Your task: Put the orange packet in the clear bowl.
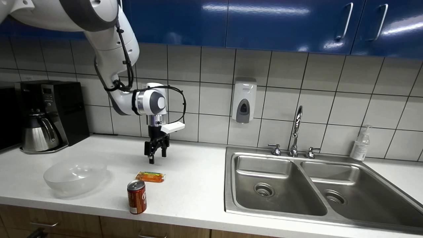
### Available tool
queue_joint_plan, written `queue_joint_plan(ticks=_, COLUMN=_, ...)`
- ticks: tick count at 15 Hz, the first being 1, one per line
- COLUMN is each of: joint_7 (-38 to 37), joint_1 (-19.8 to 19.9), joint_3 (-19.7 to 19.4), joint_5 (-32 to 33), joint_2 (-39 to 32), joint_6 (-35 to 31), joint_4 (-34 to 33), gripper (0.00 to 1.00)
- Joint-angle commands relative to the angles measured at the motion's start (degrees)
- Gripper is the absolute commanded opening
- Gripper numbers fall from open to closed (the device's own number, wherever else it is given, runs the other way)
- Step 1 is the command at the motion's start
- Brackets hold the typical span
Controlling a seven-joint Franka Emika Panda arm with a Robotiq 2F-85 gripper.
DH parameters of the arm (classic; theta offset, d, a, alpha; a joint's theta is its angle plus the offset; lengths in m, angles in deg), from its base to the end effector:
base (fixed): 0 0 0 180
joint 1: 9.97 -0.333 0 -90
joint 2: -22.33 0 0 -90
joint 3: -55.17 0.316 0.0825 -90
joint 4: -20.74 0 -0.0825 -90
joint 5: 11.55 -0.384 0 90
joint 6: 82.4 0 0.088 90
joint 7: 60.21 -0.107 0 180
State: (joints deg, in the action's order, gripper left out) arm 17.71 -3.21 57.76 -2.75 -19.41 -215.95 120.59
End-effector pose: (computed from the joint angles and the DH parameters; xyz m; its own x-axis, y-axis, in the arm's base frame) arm 0.6455 -0.0515 0.1464 0.1719 0.9807 -0.0934 0.9753 -0.1828 -0.1244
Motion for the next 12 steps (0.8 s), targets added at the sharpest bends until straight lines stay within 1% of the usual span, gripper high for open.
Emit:
queue_joint_plan(ticks=1, joint_7=2.25, joint_1=1.85, joint_3=2.09, joint_5=-1.31, joint_2=1.35, joint_6=-1.73, joint_4=2.97, gripper=1.00)
queue_joint_plan(ticks=5, joint_7=2.33, joint_1=2.23, joint_3=2.15, joint_5=-1.21, joint_2=1.02, joint_6=-4.70, joint_4=5.23, gripper=1.00)
queue_joint_plan(ticks=12, joint_7=3.56, joint_1=4.30, joint_3=2.95, joint_5=-1.55, joint_2=2.08, joint_6=-7.84, joint_4=10.34, gripper=1.00)
